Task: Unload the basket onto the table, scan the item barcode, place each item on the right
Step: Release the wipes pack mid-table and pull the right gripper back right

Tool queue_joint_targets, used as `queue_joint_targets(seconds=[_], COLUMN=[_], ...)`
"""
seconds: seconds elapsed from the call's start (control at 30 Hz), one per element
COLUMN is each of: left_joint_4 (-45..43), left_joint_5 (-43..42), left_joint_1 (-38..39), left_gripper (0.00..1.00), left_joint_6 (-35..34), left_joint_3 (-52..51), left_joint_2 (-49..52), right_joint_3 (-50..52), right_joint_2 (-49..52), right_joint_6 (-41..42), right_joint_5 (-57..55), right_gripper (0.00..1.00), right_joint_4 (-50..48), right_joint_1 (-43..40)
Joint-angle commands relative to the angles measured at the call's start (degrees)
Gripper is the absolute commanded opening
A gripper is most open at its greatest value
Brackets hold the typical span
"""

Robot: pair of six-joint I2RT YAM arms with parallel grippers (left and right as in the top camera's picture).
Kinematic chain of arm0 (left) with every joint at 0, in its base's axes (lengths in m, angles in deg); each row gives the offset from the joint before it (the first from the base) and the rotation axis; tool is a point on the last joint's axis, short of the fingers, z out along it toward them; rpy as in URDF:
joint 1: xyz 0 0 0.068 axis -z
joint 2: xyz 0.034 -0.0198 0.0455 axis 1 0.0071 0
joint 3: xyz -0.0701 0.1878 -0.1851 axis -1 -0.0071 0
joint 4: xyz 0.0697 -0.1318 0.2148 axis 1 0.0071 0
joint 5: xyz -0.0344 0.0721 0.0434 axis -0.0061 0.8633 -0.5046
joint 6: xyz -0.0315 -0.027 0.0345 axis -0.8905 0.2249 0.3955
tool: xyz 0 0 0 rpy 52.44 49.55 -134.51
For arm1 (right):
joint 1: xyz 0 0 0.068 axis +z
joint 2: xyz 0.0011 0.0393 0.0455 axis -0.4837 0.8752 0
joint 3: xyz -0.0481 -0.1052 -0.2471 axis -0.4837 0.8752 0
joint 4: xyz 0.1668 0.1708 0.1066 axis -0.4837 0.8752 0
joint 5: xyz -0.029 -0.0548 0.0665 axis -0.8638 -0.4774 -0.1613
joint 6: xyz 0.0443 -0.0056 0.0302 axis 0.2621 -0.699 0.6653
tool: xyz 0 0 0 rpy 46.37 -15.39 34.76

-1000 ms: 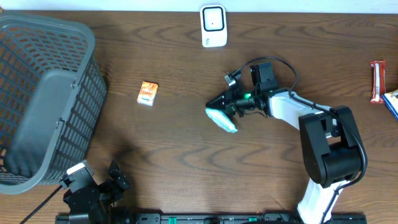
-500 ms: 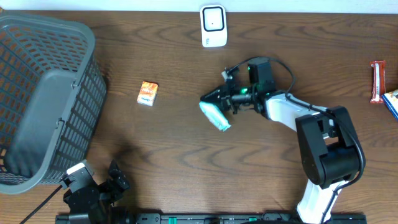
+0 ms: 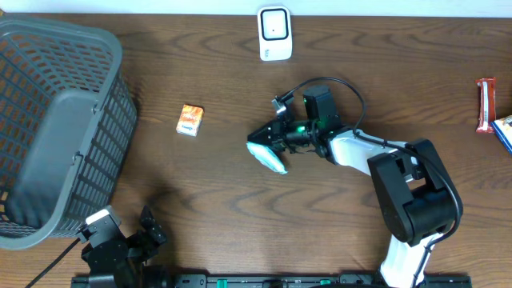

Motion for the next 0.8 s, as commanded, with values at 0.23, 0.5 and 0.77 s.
queue_joint_targets(seconds=[0.23,0.5,0.77], left_joint_4=[0.0,0.0,0.0], left_joint_5=[0.3,0.3,0.3], left_joint_1=[-0.2,-0.2,-0.2], left_gripper=[0.98,0.98,0.98], left_joint_6=[-0.1,-0.1,-0.1], left_joint_3=[0.1,0.1,0.1], left_joint_2=[0.0,0.0,0.0], right_joint_3=[5.2,6.6,6.5], right_joint_2=[0.0,0.0,0.0], right_joint_6=[-2.1,-4.7,-13.8], right_joint_5=[-0.1,-5.9,-16.0], right_gripper=[0.01,0.36,0.41], right_joint_4=[0.2,0.3,2.1], right_joint_1=[-6.3,-11.5,-16.3])
